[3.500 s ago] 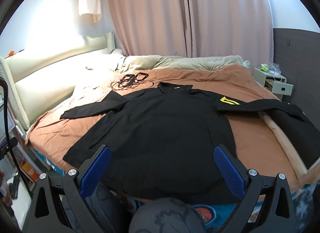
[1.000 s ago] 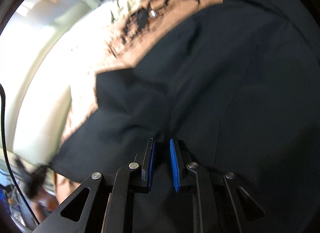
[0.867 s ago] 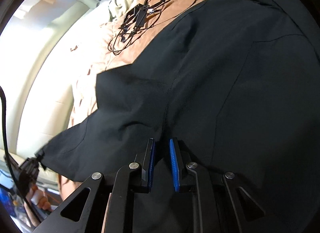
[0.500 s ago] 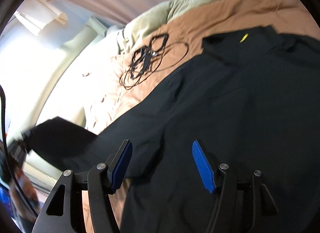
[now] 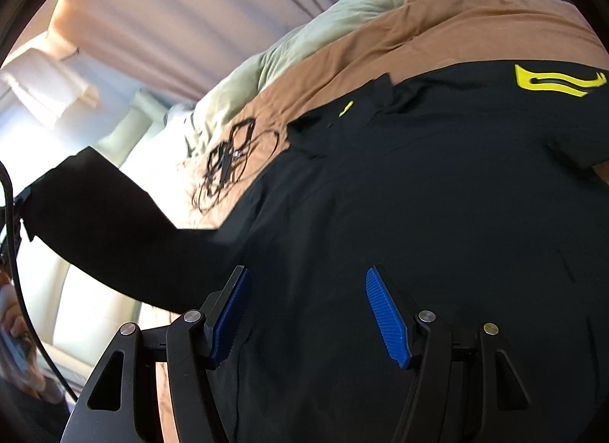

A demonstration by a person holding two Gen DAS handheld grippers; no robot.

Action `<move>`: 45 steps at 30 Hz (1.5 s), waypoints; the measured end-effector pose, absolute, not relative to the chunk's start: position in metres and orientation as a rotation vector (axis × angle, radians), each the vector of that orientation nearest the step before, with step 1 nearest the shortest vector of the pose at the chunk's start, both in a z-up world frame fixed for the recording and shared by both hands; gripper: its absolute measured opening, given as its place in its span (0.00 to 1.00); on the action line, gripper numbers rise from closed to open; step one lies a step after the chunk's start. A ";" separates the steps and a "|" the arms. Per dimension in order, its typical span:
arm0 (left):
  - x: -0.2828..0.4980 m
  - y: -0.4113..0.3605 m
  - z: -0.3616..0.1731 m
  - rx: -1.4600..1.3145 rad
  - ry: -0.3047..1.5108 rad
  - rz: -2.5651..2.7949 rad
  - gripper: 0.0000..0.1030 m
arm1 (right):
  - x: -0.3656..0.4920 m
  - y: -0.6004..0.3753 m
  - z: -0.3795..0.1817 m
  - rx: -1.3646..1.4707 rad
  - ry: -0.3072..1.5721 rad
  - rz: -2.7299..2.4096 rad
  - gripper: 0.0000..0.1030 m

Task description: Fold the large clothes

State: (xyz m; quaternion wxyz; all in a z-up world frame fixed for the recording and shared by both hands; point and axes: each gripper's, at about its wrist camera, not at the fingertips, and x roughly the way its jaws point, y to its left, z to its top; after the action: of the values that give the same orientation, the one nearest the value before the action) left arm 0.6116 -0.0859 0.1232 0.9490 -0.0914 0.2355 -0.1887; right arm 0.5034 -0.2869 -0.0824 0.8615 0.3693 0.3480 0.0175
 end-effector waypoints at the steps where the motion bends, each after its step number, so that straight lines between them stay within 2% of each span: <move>1: 0.613 -0.096 0.122 -0.176 0.485 -0.400 0.04 | 0.503 -0.291 -0.081 0.785 0.721 0.035 0.61; 11: 0.627 -0.218 0.094 -0.084 0.601 -0.605 0.04 | 0.480 -0.361 -0.087 0.943 0.641 -0.053 0.62; 19: 0.643 -0.292 0.009 -0.104 0.841 -0.773 0.04 | 0.467 -0.404 -0.109 1.029 0.668 -0.193 0.62; 20: 0.644 -0.297 0.001 -0.097 0.859 -0.779 0.04 | 0.466 -0.407 -0.112 1.041 0.672 -0.202 0.66; 21: 0.643 -0.306 -0.015 -0.086 0.890 -0.782 0.04 | 0.466 -0.409 -0.114 1.051 0.672 -0.208 0.75; 22: 0.642 -0.312 -0.025 -0.083 0.912 -0.783 0.04 | 0.465 -0.410 -0.117 1.065 0.668 -0.219 0.78; 25: 0.640 -0.317 -0.048 -0.113 0.971 -0.781 0.08 | 0.464 -0.413 -0.119 1.080 0.665 -0.246 0.80; 26: 0.640 -0.317 -0.055 -0.128 0.990 -0.776 0.15 | 0.463 -0.415 -0.119 1.084 0.661 -0.251 0.80; 28: 0.643 -0.317 -0.068 -0.166 1.034 -0.789 0.48 | 0.458 -0.420 -0.118 1.097 0.649 -0.259 0.80; 29: 0.642 -0.317 -0.073 -0.186 1.050 -0.800 0.84 | 0.456 -0.421 -0.117 1.100 0.643 -0.264 0.80; 30: 0.641 -0.314 -0.075 -0.204 1.052 -0.805 1.00 | 0.454 -0.423 -0.117 1.104 0.636 -0.269 0.80; 34: 0.633 -0.292 -0.067 -0.222 1.017 -0.767 1.00 | 0.446 -0.426 -0.116 1.106 0.621 -0.285 0.80; 39: 0.615 -0.230 -0.051 -0.211 0.865 -0.534 1.00 | 0.461 -0.413 -0.109 1.032 0.649 -0.251 0.80; 42: 0.601 -0.194 -0.053 -0.254 0.838 -0.455 1.00 | 0.474 -0.394 -0.103 0.953 0.682 -0.206 0.80; 43: 0.597 -0.183 -0.056 -0.261 0.833 -0.431 0.99 | 0.478 -0.388 -0.101 0.927 0.692 -0.197 0.80; 45: 0.589 -0.164 -0.062 -0.264 0.828 -0.382 0.91 | 0.486 -0.374 -0.097 0.848 0.718 -0.180 0.80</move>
State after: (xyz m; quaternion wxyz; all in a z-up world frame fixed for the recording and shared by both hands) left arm 0.5890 -0.1641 -0.0621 0.8894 -0.1272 0.3988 -0.1837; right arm 0.4860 -0.3740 -0.0972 0.8457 0.4020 0.3404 -0.0855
